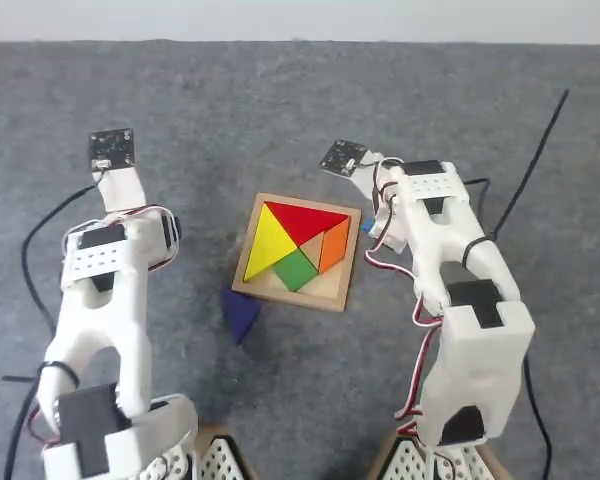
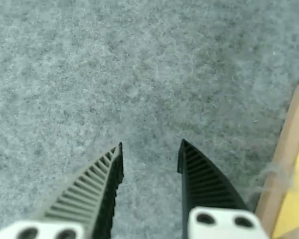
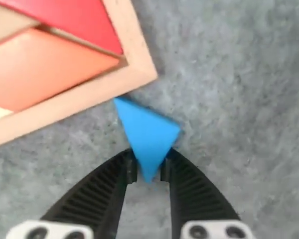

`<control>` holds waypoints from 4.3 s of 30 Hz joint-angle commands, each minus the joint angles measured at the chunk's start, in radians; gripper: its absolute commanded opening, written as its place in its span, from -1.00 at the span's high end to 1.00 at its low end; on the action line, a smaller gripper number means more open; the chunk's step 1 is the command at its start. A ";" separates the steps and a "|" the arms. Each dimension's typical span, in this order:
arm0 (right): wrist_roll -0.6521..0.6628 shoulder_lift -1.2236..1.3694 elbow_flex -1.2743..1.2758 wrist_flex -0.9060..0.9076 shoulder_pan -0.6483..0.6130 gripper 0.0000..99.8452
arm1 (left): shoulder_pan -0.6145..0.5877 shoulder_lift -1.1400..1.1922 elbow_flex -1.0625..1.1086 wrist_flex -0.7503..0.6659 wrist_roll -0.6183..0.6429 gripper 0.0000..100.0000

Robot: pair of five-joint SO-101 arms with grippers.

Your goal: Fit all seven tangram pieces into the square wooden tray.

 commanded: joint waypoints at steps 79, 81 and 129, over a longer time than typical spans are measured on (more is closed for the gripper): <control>-0.224 -0.479 0.258 0.120 -0.453 0.98 | 0.000 -0.009 -0.001 0.000 -0.029 0.65; -0.247 -0.430 0.252 0.097 -0.492 0.98 | 0.000 -0.012 -0.001 0.002 -0.029 0.65; -0.210 -0.028 -0.123 0.094 -0.590 0.67 | -0.304 -0.005 -0.231 0.164 -0.009 0.60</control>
